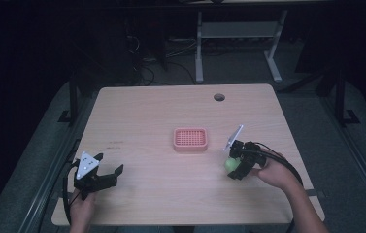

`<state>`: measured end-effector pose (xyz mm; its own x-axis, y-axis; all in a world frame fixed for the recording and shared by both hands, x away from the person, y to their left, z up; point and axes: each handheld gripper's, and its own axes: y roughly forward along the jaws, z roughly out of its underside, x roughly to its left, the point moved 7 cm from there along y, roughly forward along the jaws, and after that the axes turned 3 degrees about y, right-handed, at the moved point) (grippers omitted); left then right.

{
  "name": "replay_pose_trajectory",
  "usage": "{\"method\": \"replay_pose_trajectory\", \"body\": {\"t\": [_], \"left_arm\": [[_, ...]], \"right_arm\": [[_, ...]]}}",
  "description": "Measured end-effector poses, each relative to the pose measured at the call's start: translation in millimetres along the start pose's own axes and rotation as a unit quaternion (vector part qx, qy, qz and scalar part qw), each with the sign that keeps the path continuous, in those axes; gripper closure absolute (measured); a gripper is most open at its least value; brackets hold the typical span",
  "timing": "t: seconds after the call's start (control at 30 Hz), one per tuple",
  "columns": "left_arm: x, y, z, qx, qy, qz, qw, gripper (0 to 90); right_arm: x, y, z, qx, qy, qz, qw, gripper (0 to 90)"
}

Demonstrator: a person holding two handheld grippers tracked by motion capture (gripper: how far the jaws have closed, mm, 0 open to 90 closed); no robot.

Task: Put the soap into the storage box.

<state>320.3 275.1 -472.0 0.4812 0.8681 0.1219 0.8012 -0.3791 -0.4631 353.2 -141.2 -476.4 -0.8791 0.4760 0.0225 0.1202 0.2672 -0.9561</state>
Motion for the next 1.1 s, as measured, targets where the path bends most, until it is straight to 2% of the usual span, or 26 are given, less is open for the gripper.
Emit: {"method": "replay_pose_trajectory", "body": {"t": [0.17,0.57,1.1], "left_arm": [[0.0,-0.3,-0.3,0.0,0.0,0.001,1.0,14.3],[-0.4,-0.4,-1.2,-0.003,-0.001,0.002,1.0,14.3],[-1.0,-0.3,-1.4,-0.002,-0.001,0.003,1.0,14.3]], "right_arm": [[-1.8,-1.7,-5.3,-0.006,0.002,-0.006,1.0,25.8],[-7.9,0.2,-21.0,-0.001,-0.002,-0.008,1.0,25.8],[-16.4,-0.2,-39.1,-0.003,0.005,-0.018,0.9998,25.8]]}}
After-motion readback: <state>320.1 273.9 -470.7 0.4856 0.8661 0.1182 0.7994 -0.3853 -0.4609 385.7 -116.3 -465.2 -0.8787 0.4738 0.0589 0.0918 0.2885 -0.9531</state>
